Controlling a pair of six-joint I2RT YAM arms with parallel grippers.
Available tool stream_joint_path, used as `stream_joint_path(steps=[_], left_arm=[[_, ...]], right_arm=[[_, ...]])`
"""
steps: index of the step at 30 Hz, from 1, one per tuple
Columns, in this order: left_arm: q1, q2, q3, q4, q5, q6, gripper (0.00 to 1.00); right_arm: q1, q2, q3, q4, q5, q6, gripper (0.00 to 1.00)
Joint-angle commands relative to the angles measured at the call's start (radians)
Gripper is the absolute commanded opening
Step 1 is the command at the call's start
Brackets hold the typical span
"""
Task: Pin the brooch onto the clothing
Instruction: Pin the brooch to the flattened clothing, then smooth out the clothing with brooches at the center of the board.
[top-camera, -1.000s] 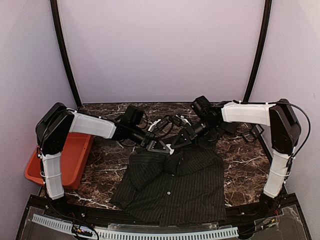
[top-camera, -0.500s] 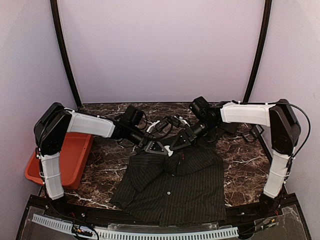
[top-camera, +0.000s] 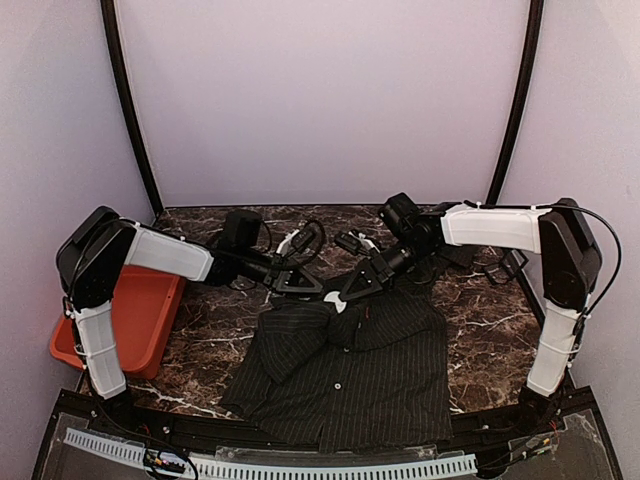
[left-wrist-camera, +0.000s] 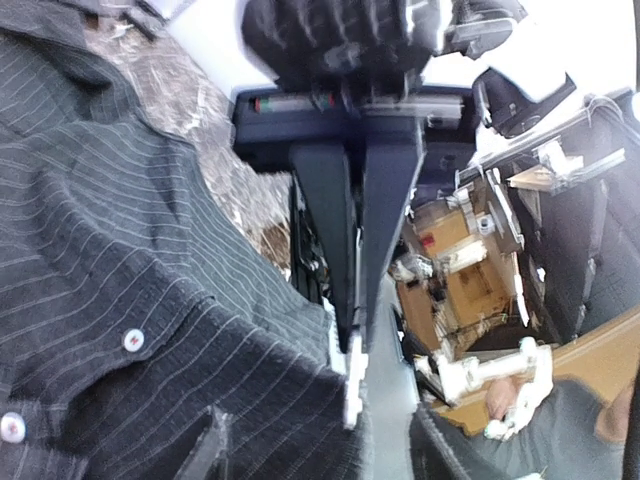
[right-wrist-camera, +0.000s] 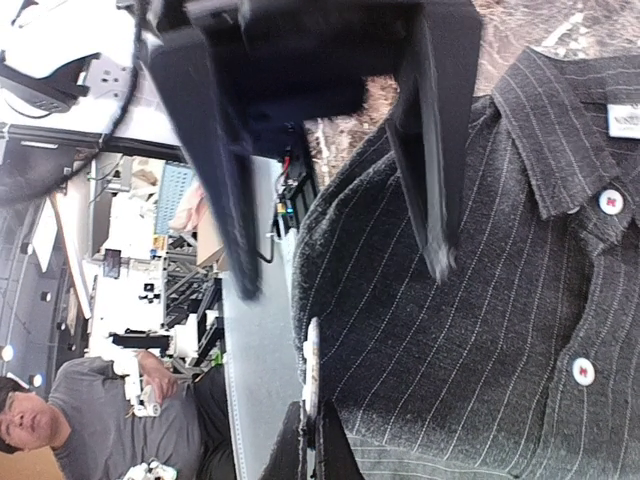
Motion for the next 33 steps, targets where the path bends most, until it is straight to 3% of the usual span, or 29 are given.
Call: stream_joint_path(steps=[1,4,13,19,21,28,33], left_arm=[[0.034,-0.095,-0.021,-0.022,-0.072,0.004,0.66],[0.057,-0.147,-0.016,-0.206,-0.182,0.111,0.74],[0.152,-0.202,-0.001,-0.561,-0.518,0.211,0.81],[0.163,-0.173,0.012,-0.629,-0.622,0.216,0.83],[0.163,-0.156,0.024,-0.651,-0.63,0.224,0.84],[0.163,-0.132,0.053,-0.697,-0.623,0.253,0.84],[0.163,-0.119,0.071,-0.742,-0.593,0.295,0.85]], right_arm=[[0.013,-0.036,0.038,-0.03,0.14,-0.034,0.0],[0.018,-0.045,0.055,-0.036,0.321,-0.044,0.0],[0.164,-0.15,0.034,0.039,0.828,-0.124,0.0],[0.345,-0.253,-0.087,0.119,1.121,-0.309,0.0],[0.382,-0.266,-0.103,0.109,1.116,-0.326,0.02],[0.418,-0.339,-0.138,0.086,0.907,-0.303,0.39],[0.384,-0.374,-0.151,0.106,0.938,-0.26,0.48]])
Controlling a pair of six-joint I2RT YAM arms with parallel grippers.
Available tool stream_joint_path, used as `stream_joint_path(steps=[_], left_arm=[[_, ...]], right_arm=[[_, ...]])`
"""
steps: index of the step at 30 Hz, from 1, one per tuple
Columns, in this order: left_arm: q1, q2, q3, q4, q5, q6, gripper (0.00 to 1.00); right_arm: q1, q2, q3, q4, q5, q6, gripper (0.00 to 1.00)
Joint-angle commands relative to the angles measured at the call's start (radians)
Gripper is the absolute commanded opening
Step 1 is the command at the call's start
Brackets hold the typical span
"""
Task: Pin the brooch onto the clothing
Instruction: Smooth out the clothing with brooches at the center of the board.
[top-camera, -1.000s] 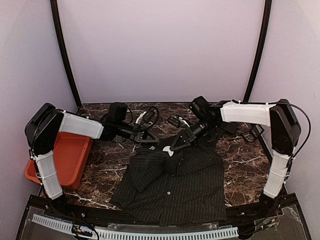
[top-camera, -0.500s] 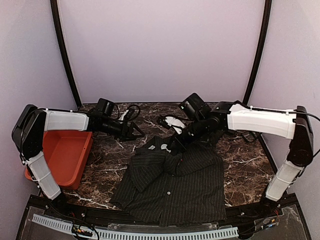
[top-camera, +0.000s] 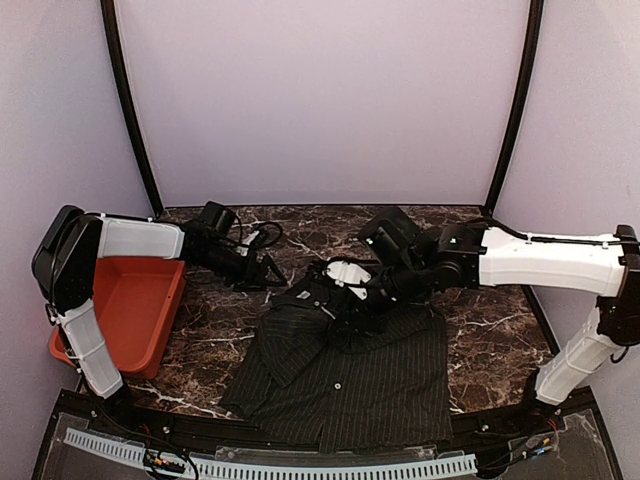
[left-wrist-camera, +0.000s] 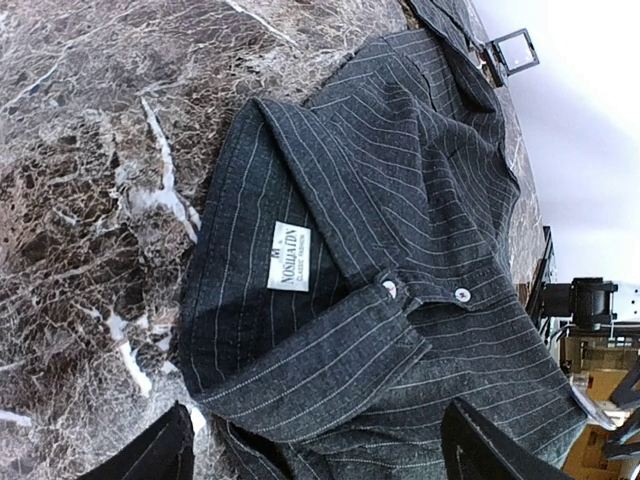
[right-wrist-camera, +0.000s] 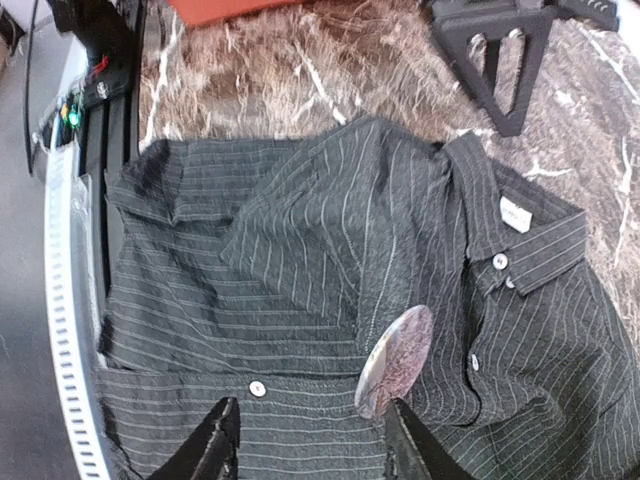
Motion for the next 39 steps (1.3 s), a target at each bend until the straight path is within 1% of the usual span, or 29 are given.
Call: stream_joint_path(steps=[1,4,6,8,10,14,19,26,29,31,32,33,34,35,36,38,39], left_arm=[[-0.002,0.012,0.04,-0.094,0.028,0.062,0.86],[-0.002,0.014,0.032,-0.102,0.047,0.066,0.86],[-0.002,0.011,0.015,-0.093,0.059,0.059,0.86],[-0.002,0.013,-0.004,-0.09,0.075,0.053,0.85],[-0.002,0.013,-0.022,-0.079,0.095,0.041,0.83],[-0.002,0.014,-0.051,-0.056,0.122,0.023,0.79],[-0.003,0.011,-0.074,-0.051,0.15,0.023,0.79],[-0.037,0.035,-0.085,-0.05,0.202,0.035,0.79],[-0.064,0.062,-0.071,-0.051,0.213,0.037,0.77],[-0.08,0.079,-0.063,-0.044,0.221,0.031,0.69],[-0.086,0.084,-0.063,-0.035,0.223,0.023,0.62],[-0.09,0.095,-0.058,-0.027,0.226,0.02,0.57],[-0.091,0.099,-0.057,-0.022,0.227,0.012,0.46],[-0.092,0.106,-0.054,-0.015,0.226,0.005,0.4],[-0.092,0.107,-0.053,-0.013,0.222,0.004,0.24],[-0.092,0.109,-0.039,-0.022,0.193,0.01,0.04],[-0.092,0.11,-0.024,-0.034,0.165,0.023,0.02]], right_arm=[[-0.056,-0.051,-0.008,0.048,0.004,0.046,0.49],[-0.192,-0.044,0.012,0.055,0.004,0.111,0.51],[-0.289,-0.014,0.044,0.046,0.015,0.152,0.54],[-0.367,0.045,0.094,0.021,0.038,0.177,0.56],[-0.409,0.135,0.174,-0.043,0.084,0.179,0.58],[-0.432,0.356,0.377,-0.18,0.159,0.165,0.6],[-0.45,0.568,0.541,-0.27,0.158,0.184,0.61],[-0.485,0.67,0.566,-0.283,0.093,0.214,0.61],[-0.486,0.702,0.559,-0.286,0.067,0.21,0.59],[-0.488,0.717,0.551,-0.283,0.053,0.206,0.5],[-0.489,0.725,0.553,-0.284,0.052,0.207,0.4],[-0.49,0.731,0.555,-0.284,0.052,0.21,0.26],[-0.496,0.737,0.558,-0.282,0.052,0.216,0.11],[-0.501,0.737,0.56,-0.278,0.053,0.225,0.0],[-0.508,0.738,0.56,-0.274,0.06,0.235,0.0],[-0.519,0.733,0.556,-0.262,0.079,0.255,0.0],[-0.525,0.73,0.557,-0.256,0.105,0.268,0.0]])
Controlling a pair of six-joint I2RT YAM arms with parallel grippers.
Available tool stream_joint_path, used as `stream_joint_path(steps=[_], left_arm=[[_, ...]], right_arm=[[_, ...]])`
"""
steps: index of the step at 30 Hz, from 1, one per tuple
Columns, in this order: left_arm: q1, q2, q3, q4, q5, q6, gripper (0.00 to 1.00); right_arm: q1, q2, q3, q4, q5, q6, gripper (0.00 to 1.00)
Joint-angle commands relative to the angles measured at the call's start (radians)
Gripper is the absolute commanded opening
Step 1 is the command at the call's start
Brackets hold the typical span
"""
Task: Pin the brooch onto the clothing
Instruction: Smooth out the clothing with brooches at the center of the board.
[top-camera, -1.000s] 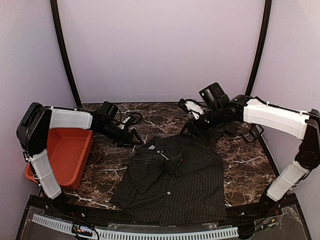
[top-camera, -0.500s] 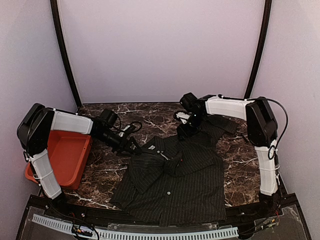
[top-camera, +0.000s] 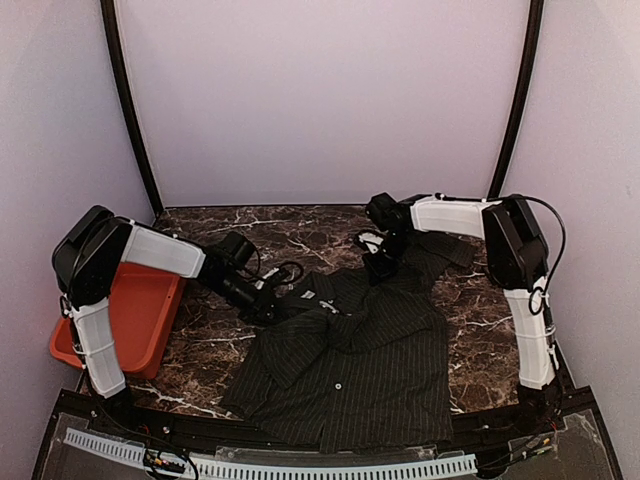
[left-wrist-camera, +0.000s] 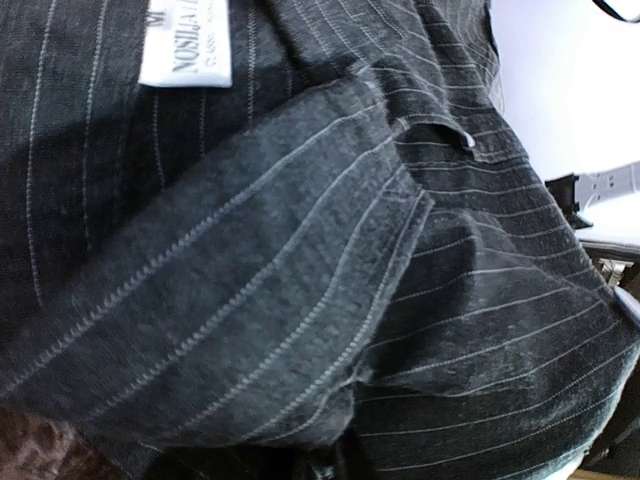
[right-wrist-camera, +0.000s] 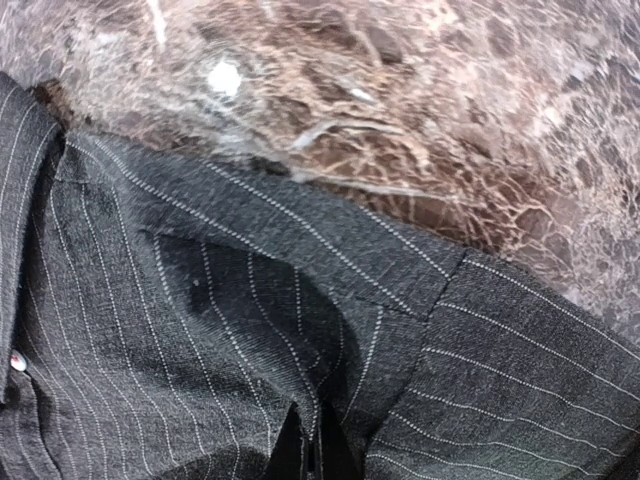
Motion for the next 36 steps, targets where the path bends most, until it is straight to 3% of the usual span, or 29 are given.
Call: stream_joint_path(steps=[1,8,14,20,28,36], left_arm=[[0.002,-0.002,0.063,-0.016,-0.07,0.024,0.01],[0.036,-0.073,0.188,0.036,-0.242,0.056,0.01],[0.045,-0.088,0.371,-0.084,-0.421,0.166,0.01],[0.062,-0.129,0.412,-0.151,-0.564,0.247,0.01],[0.07,-0.212,0.408,-0.119,-0.645,0.324,0.01],[0.071,-0.383,0.338,0.076,-0.591,0.476,0.01]], right_arm=[[-0.034,0.019,0.011,0.016,0.061,0.055,0.0],[-0.095,-0.03,0.003,0.071,0.145,0.135,0.0],[-0.146,-0.091,-0.044,0.144,0.236,0.201,0.0],[-0.16,-0.158,-0.112,0.224,0.303,0.25,0.0],[-0.16,-0.325,-0.232,0.378,0.348,0.286,0.0],[-0.147,-0.598,-0.486,0.596,0.366,0.305,0.0]])
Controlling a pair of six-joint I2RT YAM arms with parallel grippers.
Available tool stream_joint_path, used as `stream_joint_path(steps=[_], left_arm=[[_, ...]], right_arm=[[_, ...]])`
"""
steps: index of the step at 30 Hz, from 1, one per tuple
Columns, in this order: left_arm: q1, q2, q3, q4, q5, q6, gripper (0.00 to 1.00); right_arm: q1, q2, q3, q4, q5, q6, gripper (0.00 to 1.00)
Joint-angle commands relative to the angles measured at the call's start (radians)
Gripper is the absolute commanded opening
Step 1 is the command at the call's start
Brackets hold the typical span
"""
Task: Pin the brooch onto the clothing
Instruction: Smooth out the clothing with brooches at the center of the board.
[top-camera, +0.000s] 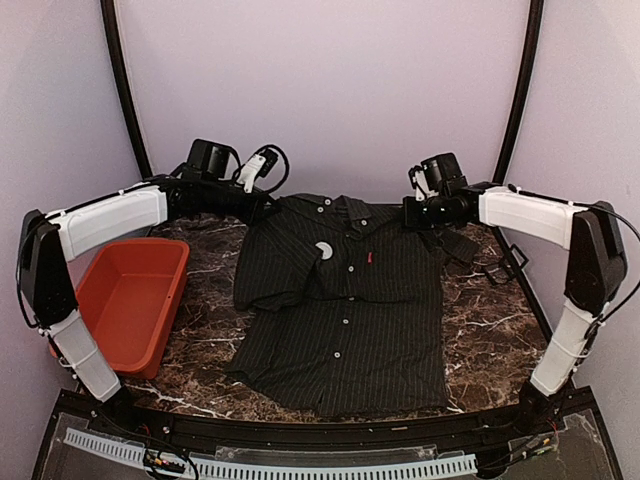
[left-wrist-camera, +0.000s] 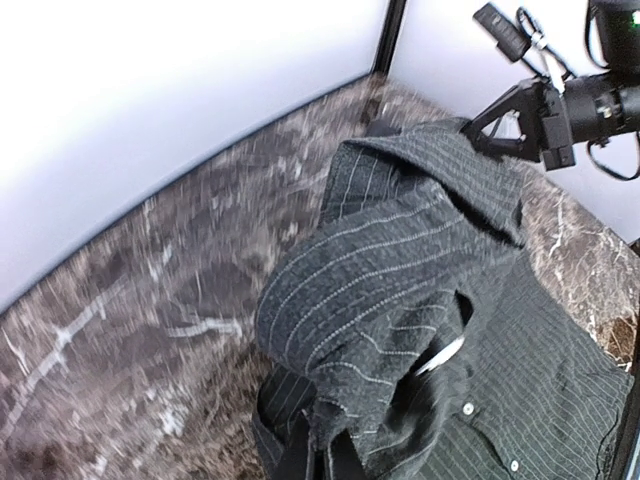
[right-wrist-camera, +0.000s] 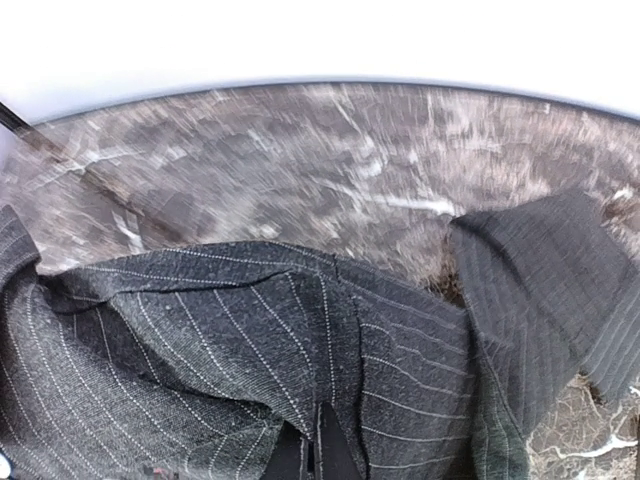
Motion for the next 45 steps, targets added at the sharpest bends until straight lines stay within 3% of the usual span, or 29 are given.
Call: stream_joint_path(steps=[1,8,15,20,28,31,33,37,40,41,43,45], left_arm=[[0.034,-0.197,-0.072,0.098,-0.019,0.109,0.01],[0.034,-0.313,-0.174,0.146,0.058,0.207,0.02],[0.034,-0.299,-0.179,0.113,-0.085,0.205,0.01],[0.034,-0.376,-0.223,0.145,-0.138,0.206,0.01],[0.032,-0.583,-0.27,0.127,0.016,0.267,0.04],[0.032,-0.583,-0.281,0.064,-0.026,0.294,0.04],[0.032,-0.548,-0.296,0.074,-0.157,0.285,0.02],[0.033,-0.298,-0.199,-0.019,-0.29,0.23,0.01],[0.034,-0.175,-0.158,-0.031,-0.186,0.161,0.02],[0.034,-0.128,-0.159,-0.019,-0.094,0.149,0.03],[0.034,-0.065,-0.168,0.034,0.076,0.118,0.14],[0.033,-0.002,-0.169,0.076,0.262,0.076,0.34]], right_arm=[[-0.024,-0.144,-0.131,0.126,0.156,0.014,0.0],[0.007,-0.352,-0.3,0.308,0.157,-0.002,0.0],[0.026,-0.307,-0.237,0.224,0.17,0.009,0.0],[0.085,-0.374,-0.251,0.245,0.254,-0.025,0.0],[0.148,-0.592,-0.311,0.262,0.349,-0.084,0.0],[0.151,-0.564,-0.284,0.172,0.386,-0.063,0.0],[0.152,-0.497,-0.262,0.111,0.408,-0.029,0.0],[0.15,-0.302,-0.195,0.029,0.376,0.03,0.0],[0.15,-0.173,-0.146,0.006,0.346,0.053,0.0],[0.148,-0.13,-0.121,-0.025,0.349,0.06,0.0],[0.144,-0.037,-0.072,-0.092,0.361,0.067,0.0],[0.135,0.025,-0.034,-0.142,0.37,0.071,0.0]])
